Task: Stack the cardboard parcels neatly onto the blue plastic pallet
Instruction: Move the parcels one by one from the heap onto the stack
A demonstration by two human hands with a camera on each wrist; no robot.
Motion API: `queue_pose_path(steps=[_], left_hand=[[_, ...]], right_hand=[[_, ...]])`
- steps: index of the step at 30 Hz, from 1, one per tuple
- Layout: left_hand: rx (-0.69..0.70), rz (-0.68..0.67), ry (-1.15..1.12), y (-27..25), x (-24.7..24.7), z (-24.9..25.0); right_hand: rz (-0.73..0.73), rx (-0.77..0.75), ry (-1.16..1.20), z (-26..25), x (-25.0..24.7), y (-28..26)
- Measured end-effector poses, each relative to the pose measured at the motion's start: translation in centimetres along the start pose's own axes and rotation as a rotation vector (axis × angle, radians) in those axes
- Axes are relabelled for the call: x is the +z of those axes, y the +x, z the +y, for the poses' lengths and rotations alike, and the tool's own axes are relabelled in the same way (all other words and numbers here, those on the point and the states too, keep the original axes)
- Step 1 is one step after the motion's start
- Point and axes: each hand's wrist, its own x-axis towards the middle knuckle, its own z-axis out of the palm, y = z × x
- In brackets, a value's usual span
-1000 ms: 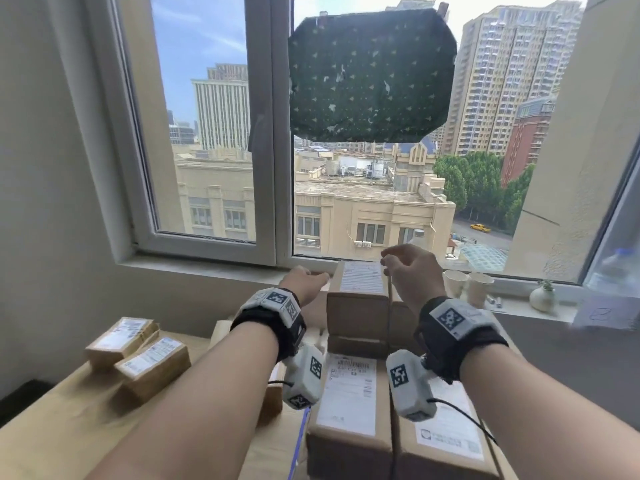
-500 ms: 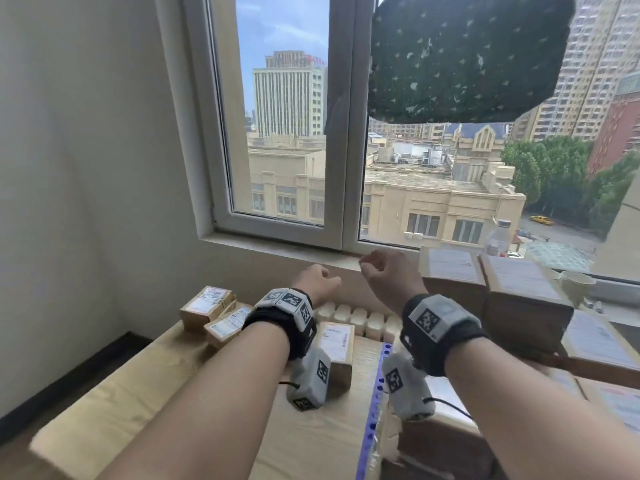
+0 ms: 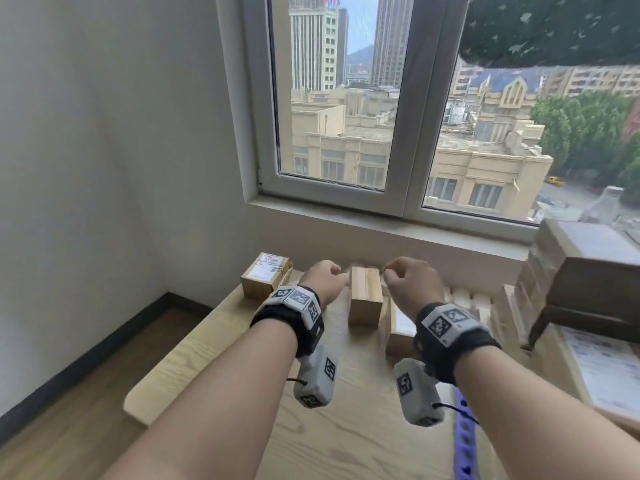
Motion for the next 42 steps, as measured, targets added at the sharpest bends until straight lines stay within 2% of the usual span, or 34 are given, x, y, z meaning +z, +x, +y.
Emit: queue_pose_path(steps=[6, 11, 18, 23, 30, 39, 42], left_hand=[[0.005, -0.101, -0.053, 1.8, 1.5, -4.2], [0.025, -0.178, 0.003, 3.2, 3.7, -5.9], [0.033, -0.246, -0.01, 6.7, 6.4, -5.5], [-0.005, -0.302, -0.006, 11.2, 8.5, -5.2], [-0.067, -0.427, -0.011, 16.2, 14.4, -5.6], [-0.129, -0.584, -0.004, 18.0, 19.9, -5.3], [-0.174, -0.591, -0.035, 17.9, 20.9, -5.2]], right_hand=[[0.046, 0.101, -0.03, -0.3, 4.8, -0.8], [-0.006, 0.191, -0.079, 1.6, 6.5, -0.9], [-0.032, 0.334, -0.108, 6.2, 7.5, 2.0], [-0.093, 0.466, -0.12, 10.0, 9.2, 5.1], [-0.098, 0.604, -0.098, 15.9, 11.6, 8.5], [-0.129, 0.749, -0.007, 19.8, 13.2, 9.3], [-0.145, 0.781, 0.023, 20.4, 13.3, 8.5]])
